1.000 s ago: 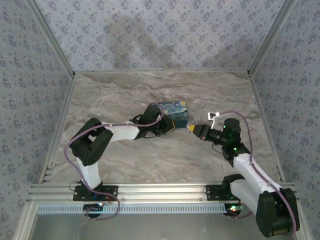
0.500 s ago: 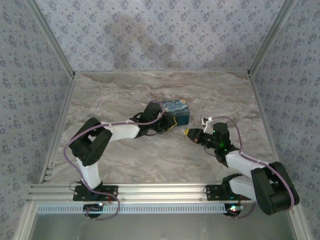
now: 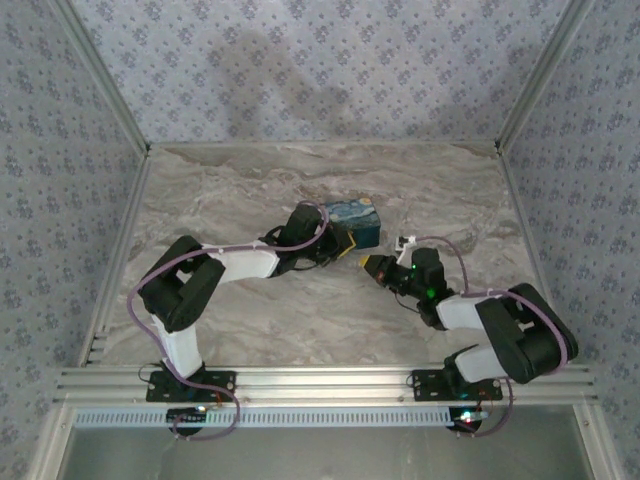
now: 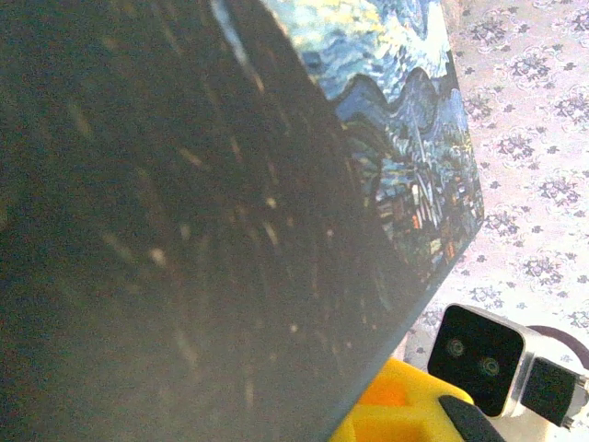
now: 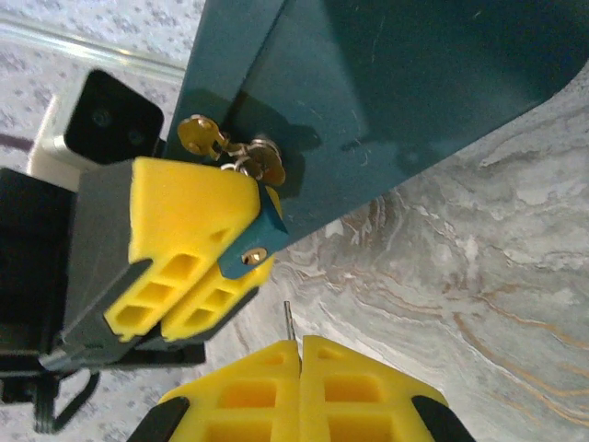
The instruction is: Unlock a padlock with a key
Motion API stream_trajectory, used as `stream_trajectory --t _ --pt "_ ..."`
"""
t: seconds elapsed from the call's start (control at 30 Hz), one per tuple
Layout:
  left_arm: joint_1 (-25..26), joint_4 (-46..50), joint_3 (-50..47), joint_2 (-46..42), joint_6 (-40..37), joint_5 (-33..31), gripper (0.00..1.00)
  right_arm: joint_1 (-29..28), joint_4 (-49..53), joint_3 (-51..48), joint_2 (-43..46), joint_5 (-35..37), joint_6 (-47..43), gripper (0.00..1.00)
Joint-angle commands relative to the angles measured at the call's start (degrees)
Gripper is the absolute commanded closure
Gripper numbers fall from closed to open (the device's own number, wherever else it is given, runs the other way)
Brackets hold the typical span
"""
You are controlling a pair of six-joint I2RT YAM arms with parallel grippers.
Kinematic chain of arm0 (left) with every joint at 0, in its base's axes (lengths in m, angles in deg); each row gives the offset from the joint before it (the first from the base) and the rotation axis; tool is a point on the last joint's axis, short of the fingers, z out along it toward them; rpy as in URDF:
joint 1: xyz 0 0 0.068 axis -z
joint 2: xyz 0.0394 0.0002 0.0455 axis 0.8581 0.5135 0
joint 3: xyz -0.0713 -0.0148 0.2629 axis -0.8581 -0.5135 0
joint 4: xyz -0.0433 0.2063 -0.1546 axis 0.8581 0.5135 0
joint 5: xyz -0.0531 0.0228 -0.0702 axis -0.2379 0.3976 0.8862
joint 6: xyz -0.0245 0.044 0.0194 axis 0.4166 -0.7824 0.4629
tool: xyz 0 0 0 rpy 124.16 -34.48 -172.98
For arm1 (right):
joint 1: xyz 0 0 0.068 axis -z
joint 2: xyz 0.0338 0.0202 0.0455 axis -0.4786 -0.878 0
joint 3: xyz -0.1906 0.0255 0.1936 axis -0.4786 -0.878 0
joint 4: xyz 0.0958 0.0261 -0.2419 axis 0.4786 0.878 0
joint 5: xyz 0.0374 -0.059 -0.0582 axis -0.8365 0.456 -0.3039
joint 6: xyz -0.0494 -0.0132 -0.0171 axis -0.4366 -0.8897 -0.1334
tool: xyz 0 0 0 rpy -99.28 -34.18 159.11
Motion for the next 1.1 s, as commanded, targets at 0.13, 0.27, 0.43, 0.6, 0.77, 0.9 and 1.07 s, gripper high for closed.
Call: stream_trajectory --t 0.13,0.27,0.43,0.6,0.77,0.9,1.07 --pt "-0.2 -5.7 -1.3 -2.3 1.2 -0.1 0.98 -1.3 -9.7 -1.1 -3.5 4.9 10.6 1.00" --pt "-0.2 -6.8 -1.8 -2.3 1.5 0.0 0.98 -1.5 -14.0 -1.1 -5.5 5.4 15.5 1.00" --pt "-0.2 -8.4 -2.4 -2.2 2.1 0.3 0.98 -2.1 -15.6 -0.8 -6.6 5.8 17.4 1.00" --pt "-0.2 -9.2 -2.7 -2.2 2.5 0.3 0.98 -2.4 -17.7 -0.6 -8.3 5.4 18.0 1.00" --pt "-0.2 -9.8 -2.8 -2.2 2.7 0.3 0.98 -3.0 -19.2 -0.3 -10.2 5.3 18.3 1.00" --pt "-0.2 -10.0 -2.9 -2.1 2.7 0.3 0.98 -3.3 -20.5 -0.2 -11.3 5.1 18.8 1.00" --pt "-0.2 -10.0 -2.8 -2.1 2.6 0.2 0.98 -3.4 -20.9 -0.7 -11.6 4.9 19.0 1.00"
